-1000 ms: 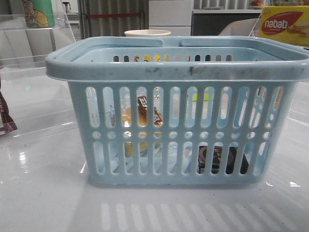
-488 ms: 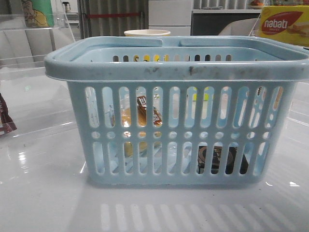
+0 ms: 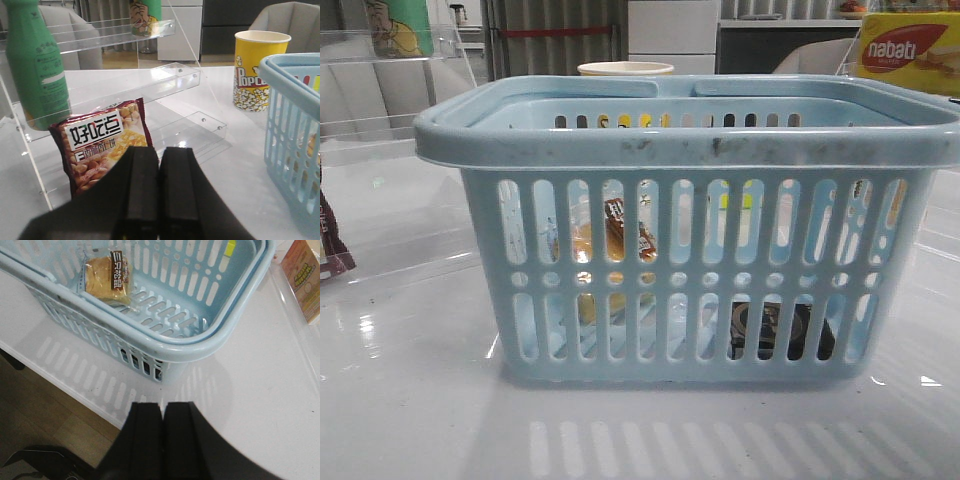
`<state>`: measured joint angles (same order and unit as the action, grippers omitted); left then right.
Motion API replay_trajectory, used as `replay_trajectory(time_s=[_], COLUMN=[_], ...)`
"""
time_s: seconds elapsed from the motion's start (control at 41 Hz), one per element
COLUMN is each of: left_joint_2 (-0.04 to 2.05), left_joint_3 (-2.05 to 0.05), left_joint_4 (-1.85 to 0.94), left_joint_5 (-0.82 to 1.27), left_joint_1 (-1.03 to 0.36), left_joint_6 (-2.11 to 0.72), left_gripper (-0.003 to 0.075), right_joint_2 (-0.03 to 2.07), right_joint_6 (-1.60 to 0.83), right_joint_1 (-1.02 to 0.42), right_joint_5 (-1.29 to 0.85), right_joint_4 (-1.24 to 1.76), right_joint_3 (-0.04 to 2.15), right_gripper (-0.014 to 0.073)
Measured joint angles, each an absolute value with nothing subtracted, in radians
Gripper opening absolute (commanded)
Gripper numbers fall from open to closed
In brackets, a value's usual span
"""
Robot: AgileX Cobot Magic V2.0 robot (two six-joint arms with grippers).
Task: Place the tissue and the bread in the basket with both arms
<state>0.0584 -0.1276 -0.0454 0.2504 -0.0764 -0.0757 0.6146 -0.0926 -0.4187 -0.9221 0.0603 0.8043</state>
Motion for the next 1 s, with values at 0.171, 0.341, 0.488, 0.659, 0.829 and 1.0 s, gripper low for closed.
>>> replay_trajectory(time_s=[0.171, 0.341, 0.488, 0.659, 0.829, 1.0], left_joint_2=[-0.005, -0.005, -0.005, -0.005, -0.005, -0.005], left_joint_3=[-0.023, 0.007, 0.007, 0.007, 0.007, 0.007], left_joint_4=[-0.049, -0.051, -0.051, -0.051, -0.051, -0.051], left_joint_5=[0.137, 0.026, 0.0, 0.0, 0.0, 0.0], left_joint_1=[-0.021, -0.007, -0.007, -0.021, -0.021, -0.021], left_joint_6=[-0.076, -0.076, -0.076, -0.076, -0.076, -0.076], left_gripper=[0.0093, 0.0093, 0.0093, 0.0093, 0.0093, 0.0093], right_joint_2=[0.615, 0.615, 0.615, 0.615, 0.615, 0.615], right_joint_6=[-0.093, -0.093, -0.093, -0.093, -0.093, -0.093], right_joint_1=[-0.419, -0.419, -0.419, -0.419, -0.419, -0.419], right_joint_5=[-0.922, -0.924, -0.929, -0.929, -0.929, -0.93], right_joint_4=[0.06, 0.06, 0.06, 0.06, 0.06, 0.06], right_joint_3=[0.804, 0.804, 0.804, 0.804, 0.804, 0.804], right_gripper=[0.0055, 0.0055, 0.0055, 0.0055, 0.0055, 0.0055])
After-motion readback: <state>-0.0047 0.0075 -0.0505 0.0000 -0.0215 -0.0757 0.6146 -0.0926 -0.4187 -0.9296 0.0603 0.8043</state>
